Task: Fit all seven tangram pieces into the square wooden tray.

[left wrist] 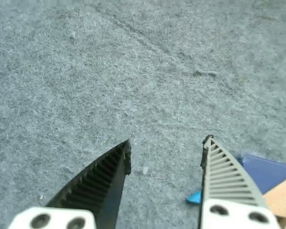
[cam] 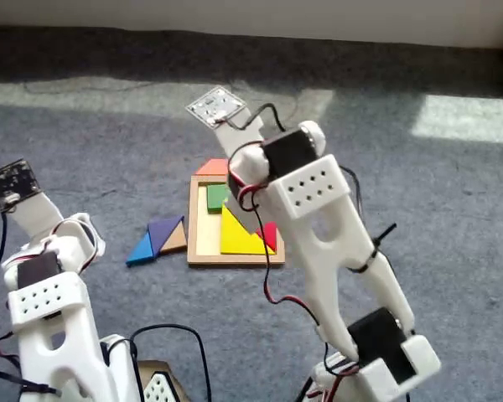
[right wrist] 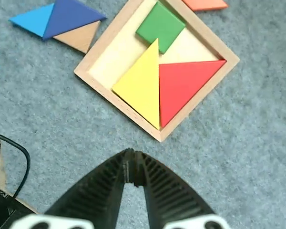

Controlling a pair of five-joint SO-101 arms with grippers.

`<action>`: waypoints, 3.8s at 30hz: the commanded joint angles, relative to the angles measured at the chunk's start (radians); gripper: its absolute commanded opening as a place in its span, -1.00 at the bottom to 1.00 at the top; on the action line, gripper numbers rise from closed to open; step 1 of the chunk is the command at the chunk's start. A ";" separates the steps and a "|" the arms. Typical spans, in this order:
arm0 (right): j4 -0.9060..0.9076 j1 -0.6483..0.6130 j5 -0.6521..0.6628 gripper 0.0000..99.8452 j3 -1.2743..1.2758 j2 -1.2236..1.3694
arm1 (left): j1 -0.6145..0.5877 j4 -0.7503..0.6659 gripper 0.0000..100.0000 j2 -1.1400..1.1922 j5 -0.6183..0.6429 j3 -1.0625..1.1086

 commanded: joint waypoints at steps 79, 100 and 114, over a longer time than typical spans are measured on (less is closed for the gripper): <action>-0.943 0.812 -0.184 -0.99 1.202 -0.510 | 0.699 0.368 -0.50 1.194 -0.293 -1.046; -0.943 0.816 -0.183 -0.98 1.208 -0.510 | 0.952 0.368 -0.50 1.187 -0.259 -1.225; -0.943 0.854 -0.190 -0.98 1.208 -0.512 | 1.007 0.321 -0.50 1.196 -0.259 -1.290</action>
